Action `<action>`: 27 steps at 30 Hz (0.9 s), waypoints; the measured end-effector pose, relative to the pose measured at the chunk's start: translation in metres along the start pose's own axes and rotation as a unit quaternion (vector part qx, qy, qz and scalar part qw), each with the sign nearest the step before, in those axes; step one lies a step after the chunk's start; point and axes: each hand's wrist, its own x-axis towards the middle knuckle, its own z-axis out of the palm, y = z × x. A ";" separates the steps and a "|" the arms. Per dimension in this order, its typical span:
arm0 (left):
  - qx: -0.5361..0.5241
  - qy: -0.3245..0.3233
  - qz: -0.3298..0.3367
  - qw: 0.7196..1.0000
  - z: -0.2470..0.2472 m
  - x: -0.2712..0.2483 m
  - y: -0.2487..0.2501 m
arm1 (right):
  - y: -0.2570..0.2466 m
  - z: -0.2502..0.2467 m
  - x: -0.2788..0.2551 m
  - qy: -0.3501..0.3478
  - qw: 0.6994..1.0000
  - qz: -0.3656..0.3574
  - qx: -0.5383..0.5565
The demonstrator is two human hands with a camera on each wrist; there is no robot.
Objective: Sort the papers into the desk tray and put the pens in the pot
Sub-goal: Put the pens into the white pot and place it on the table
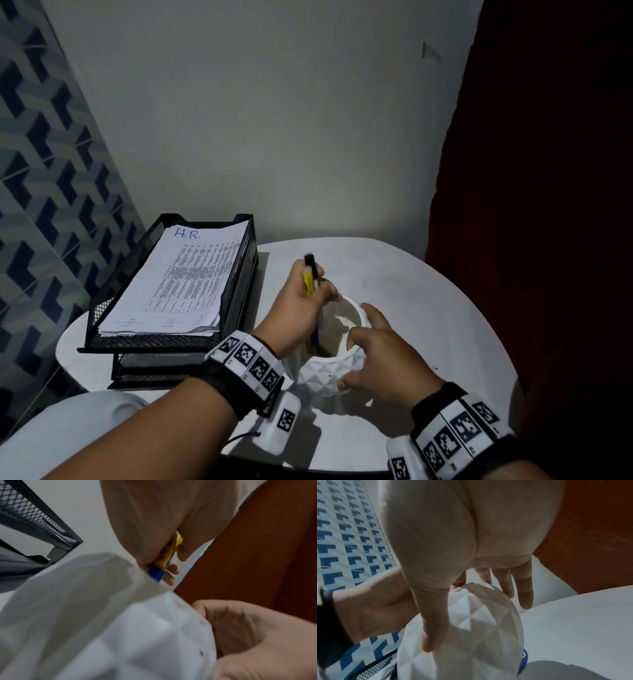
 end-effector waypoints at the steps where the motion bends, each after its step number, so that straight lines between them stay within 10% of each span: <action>1: 0.016 -0.005 -0.002 1.000 0.002 -0.002 -0.003 | 0.000 0.000 -0.001 0.003 1.000 -0.002 0.001; 10: -0.066 0.114 -0.002 0.991 -0.020 0.026 -0.004 | 0.023 -0.010 0.004 0.042 0.999 0.027 0.013; 15: 0.137 0.095 -0.110 0.980 -0.050 0.041 -0.065 | 0.028 -0.014 0.010 0.052 0.998 0.044 0.018; 19: 0.347 -0.015 -0.224 0.910 -0.058 0.037 -0.120 | 0.028 -0.009 0.012 0.040 0.998 0.043 0.024; 27: 0.610 -0.142 -0.187 0.757 -0.038 0.004 -0.150 | 0.029 0.000 0.014 0.028 0.998 0.038 0.028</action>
